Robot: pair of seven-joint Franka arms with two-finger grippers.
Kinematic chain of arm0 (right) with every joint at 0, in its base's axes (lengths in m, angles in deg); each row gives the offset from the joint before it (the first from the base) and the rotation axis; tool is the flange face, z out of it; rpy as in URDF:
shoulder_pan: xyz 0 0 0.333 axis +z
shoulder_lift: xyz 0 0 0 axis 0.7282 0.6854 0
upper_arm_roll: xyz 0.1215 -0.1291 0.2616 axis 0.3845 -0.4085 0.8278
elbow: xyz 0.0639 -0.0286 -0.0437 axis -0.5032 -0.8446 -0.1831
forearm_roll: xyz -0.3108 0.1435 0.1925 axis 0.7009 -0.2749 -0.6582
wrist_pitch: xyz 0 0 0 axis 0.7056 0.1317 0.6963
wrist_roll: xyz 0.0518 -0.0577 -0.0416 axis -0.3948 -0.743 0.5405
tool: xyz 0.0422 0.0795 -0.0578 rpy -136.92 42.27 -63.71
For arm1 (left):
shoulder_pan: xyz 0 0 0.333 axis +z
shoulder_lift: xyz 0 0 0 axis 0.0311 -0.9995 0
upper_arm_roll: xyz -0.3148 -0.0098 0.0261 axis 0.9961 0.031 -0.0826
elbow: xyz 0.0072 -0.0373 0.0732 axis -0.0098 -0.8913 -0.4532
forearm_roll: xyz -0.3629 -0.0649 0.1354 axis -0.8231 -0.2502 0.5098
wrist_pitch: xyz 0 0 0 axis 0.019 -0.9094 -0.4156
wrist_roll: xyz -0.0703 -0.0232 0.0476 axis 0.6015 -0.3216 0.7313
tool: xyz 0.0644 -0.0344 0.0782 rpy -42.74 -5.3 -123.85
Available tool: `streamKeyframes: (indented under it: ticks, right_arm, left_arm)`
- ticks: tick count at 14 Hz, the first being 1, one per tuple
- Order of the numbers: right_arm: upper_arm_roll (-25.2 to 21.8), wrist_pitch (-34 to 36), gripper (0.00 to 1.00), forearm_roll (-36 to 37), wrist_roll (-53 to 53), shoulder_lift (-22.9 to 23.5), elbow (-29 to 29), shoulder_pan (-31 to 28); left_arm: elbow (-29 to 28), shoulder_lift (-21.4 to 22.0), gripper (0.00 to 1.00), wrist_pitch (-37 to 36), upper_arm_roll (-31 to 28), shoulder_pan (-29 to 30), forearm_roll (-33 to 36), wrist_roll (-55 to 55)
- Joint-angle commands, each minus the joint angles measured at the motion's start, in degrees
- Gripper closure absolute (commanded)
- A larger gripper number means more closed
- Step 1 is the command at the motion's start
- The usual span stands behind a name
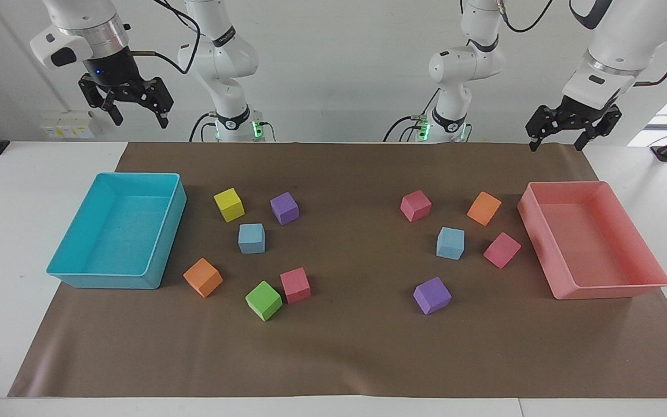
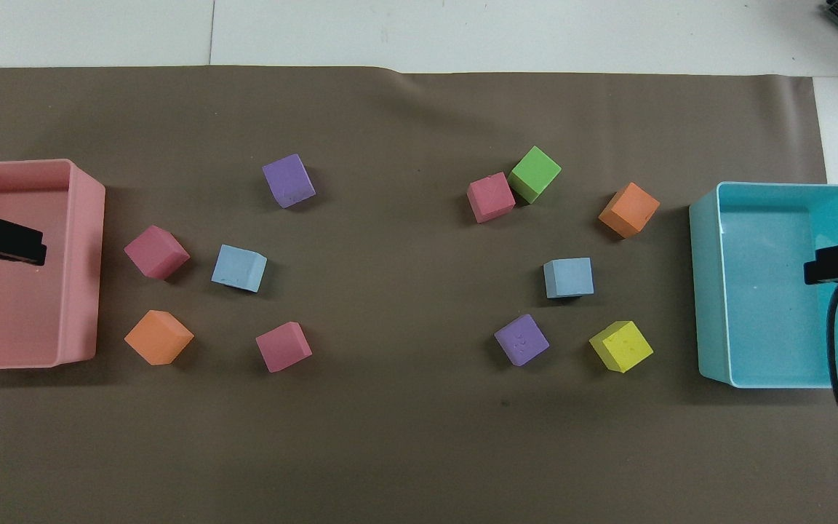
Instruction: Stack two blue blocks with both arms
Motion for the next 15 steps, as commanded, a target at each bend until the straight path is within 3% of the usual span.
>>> streamKeyframes:
  ticks: [1,15]
  right_arm:
    - [0.30,0.50,0.00,1.05,0.33,-0.95,-0.79,-0.32]
    - [0.39,-0.47,0.00,0.70,-0.11,-0.95,-1.41,-0.23]
  left_arm:
    - [-0.13,0.83,0.00,-0.99,0.19,0.83,-0.82,0.91]
    - [-0.22,0.83,0.00,-0.82,0.27,0.48,-4.42,1.27]
